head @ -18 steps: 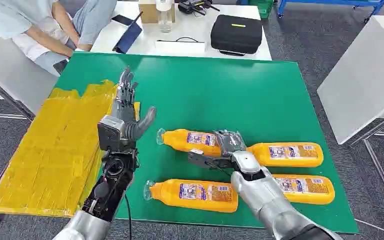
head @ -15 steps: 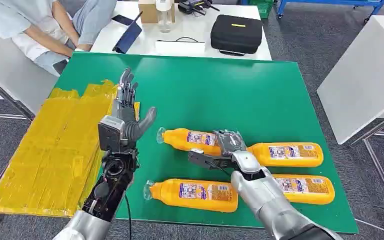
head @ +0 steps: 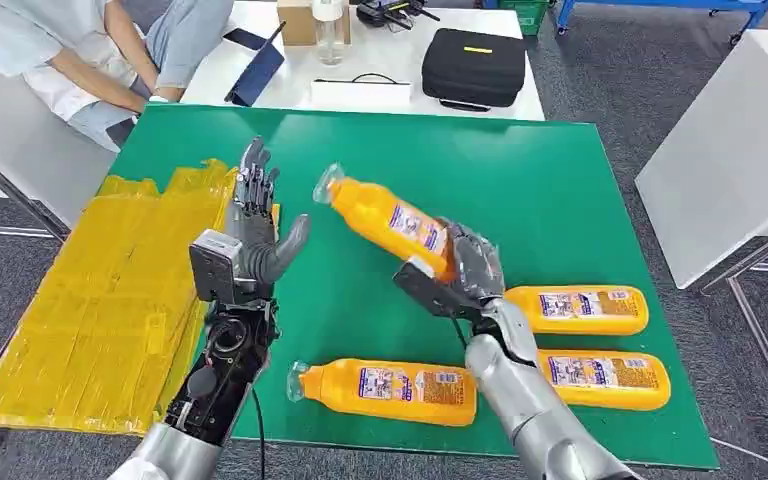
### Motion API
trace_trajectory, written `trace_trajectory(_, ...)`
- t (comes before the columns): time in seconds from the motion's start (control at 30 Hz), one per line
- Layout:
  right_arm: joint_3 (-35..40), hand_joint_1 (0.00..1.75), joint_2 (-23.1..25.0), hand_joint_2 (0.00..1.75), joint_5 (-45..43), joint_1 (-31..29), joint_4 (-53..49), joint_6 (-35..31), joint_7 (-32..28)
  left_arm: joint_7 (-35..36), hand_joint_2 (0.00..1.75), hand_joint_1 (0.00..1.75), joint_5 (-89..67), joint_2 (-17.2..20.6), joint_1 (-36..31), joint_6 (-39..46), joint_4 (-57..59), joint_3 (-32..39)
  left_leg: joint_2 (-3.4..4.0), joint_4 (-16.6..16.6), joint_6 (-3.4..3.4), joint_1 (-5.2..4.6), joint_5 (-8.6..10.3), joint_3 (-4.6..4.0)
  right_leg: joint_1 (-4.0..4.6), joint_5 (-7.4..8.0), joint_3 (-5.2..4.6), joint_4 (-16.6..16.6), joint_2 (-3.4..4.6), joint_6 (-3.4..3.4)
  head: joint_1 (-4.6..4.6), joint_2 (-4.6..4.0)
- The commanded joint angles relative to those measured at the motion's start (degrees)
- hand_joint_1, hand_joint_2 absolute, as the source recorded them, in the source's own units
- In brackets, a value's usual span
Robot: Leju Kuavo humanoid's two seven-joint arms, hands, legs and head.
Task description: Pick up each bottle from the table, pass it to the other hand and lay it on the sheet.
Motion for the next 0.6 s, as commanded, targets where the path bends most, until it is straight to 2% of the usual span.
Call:
trace_trajectory(0.03,-10.39,1.75,2.04,1.75,-25.31,5.75,-17.57,2.08,-16.65,3.51,1.75,0.00,-1.82,2.22,-2.55,-1.88,-2.18,-6.73,-0.17,0.04,-0.11,0.04,-0.16,0.21,0.06,-0.19,0.26,0.05,-0.20,-0.11,0.00,0.00)
trace_trajectory(0.2,-9.34,1.75,2.12,1.75,-31.09,5.59,-17.88,5.79,-17.85,4.26,1.75,0.00,-2.27,2.60,-3.34,-1.98,-0.88,-7.80,-0.10,0.09,-0.14,0.02,-0.23,0.26,0.04,-0.21,0.27,0.11,-0.14,-0.14,0.00,0.00)
trace_trajectory(0.23,-8.74,1.75,1.90,1.75,-34.11,5.24,-17.26,8.90,-17.44,4.22,1.75,0.00,-2.20,2.72,-3.71,-2.06,-0.23,-8.06,-0.04,0.18,-0.20,0.07,-0.39,0.43,0.10,-0.31,0.42,0.18,-0.11,-0.21,0.00,0.00)
trace_trajectory(0.27,-8.74,1.75,1.90,1.75,-34.11,5.24,-17.26,8.90,-17.44,4.22,1.75,0.00,-2.20,2.72,-3.71,-2.06,-0.23,-8.06,-0.05,0.11,-0.17,0.05,-0.30,0.34,0.08,-0.23,0.32,0.12,-0.10,-0.17,0.00,0.00)
trace_trajectory(0.33,-6.90,1.75,1.32,1.75,-37.22,4.42,-15.56,13.02,-16.57,3.16,1.75,0.00,-3.81,2.46,-3.52,0.32,-0.92,-8.10,-0.09,0.01,-0.10,0.01,-0.17,0.18,0.03,-0.13,0.17,0.03,-0.12,-0.11,0.00,0.00)
trace_trajectory(0.4,-4.87,1.75,1.19,1.75,-33.40,3.69,-13.89,9.09,-16.86,3.53,1.75,0.00,-3.86,2.36,-3.05,0.12,-2.56,-8.51,0.01,0.17,-0.22,0.09,-0.43,0.55,0.13,-0.33,0.51,0.16,-0.08,-0.24,-0.02,0.00)
trace_trajectory(0.47,-3.66,1.75,1.67,1.75,-33.40,3.45,-13.00,9.53,-16.68,4.35,1.75,0.00,-4.37,2.50,-2.77,0.19,-3.66,-9.00,0.04,0.01,-0.09,0.03,-0.15,0.16,0.05,-0.07,0.11,0.01,0.00,-0.09,0.00,0.00)
trace_trajectory(0.5,-3.29,1.75,1.68,1.75,-33.43,3.39,-12.86,9.81,-16.55,4.45,1.75,0.00,-4.45,2.54,-2.77,0.18,-3.74,-9.10,0.09,0.21,-0.23,0.09,-0.48,0.58,0.13,-0.36,0.51,0.20,-0.01,-0.24,-0.02,0.00)
trace_trajectory(0.53,-2.81,1.75,1.65,1.75,-33.41,3.40,-12.72,10.06,-16.49,4.45,1.75,0.00,-4.45,2.57,-2.78,0.16,-3.77,-9.18,0.06,0.04,-0.11,0.05,-0.20,0.20,0.07,-0.10,0.18,0.02,0.01,-0.10,0.00,0.00)
trace_trajectory(0.6,-1.80,1.75,1.63,1.75,-32.04,3.41,-12.48,9.17,-16.44,4.45,1.75,0.00,-4.44,2.51,-2.78,0.18,-3.74,-9.21,0.08,0.02,-0.11,0.04,-0.20,0.23,0.05,-0.11,0.20,0.02,0.02,-0.10,0.00,0.00)
